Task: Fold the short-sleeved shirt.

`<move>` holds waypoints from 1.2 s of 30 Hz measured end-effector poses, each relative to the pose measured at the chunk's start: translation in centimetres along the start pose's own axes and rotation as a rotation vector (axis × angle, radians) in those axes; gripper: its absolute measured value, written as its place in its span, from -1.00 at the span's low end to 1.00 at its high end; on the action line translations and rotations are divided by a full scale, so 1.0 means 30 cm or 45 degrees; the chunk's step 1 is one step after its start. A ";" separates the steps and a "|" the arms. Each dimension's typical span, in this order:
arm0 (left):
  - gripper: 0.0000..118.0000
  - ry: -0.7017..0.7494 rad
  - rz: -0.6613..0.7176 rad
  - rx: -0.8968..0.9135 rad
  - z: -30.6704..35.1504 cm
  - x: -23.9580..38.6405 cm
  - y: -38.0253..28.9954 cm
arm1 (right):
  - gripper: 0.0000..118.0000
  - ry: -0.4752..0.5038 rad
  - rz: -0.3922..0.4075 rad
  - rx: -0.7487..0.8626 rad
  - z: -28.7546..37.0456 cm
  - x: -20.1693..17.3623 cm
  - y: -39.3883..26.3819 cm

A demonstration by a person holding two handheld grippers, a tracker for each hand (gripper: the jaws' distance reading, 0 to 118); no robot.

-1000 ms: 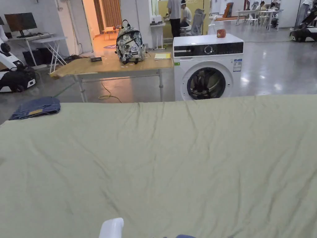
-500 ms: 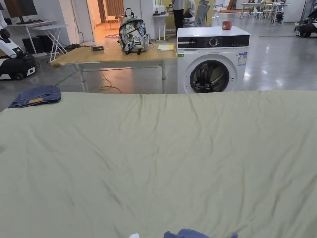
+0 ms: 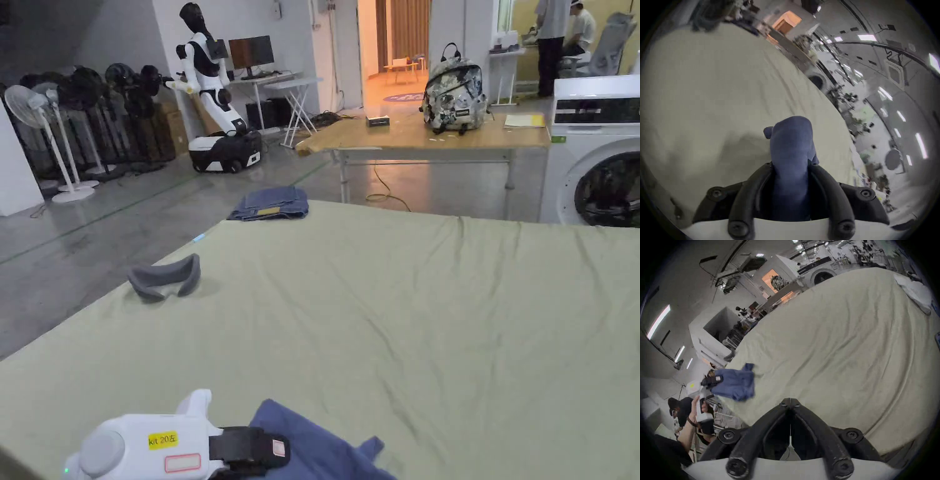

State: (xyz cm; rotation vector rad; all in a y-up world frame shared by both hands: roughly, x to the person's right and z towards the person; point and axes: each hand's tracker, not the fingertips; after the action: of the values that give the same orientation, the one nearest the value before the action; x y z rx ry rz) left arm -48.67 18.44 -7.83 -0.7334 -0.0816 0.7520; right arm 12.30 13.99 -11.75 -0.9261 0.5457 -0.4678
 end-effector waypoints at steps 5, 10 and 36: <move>-0.63 0.183 -0.092 -0.051 -0.001 0.013 0.089 | -1.00 -0.018 0.024 -0.045 -0.031 -0.004 -0.037; -0.26 0.756 -0.420 -0.300 -0.095 -0.019 0.136 | -1.00 -0.027 0.073 -0.016 0.024 -0.033 -0.042; -1.00 0.074 -0.894 1.002 0.369 0.842 -0.428 | -1.00 -0.348 0.647 0.936 0.468 -0.364 0.073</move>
State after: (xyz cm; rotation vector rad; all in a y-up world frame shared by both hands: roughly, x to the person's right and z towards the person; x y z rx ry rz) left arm -25.91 34.80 4.00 0.0508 0.0158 0.0503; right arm 12.95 30.22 -4.19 -0.1226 0.2992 -0.0538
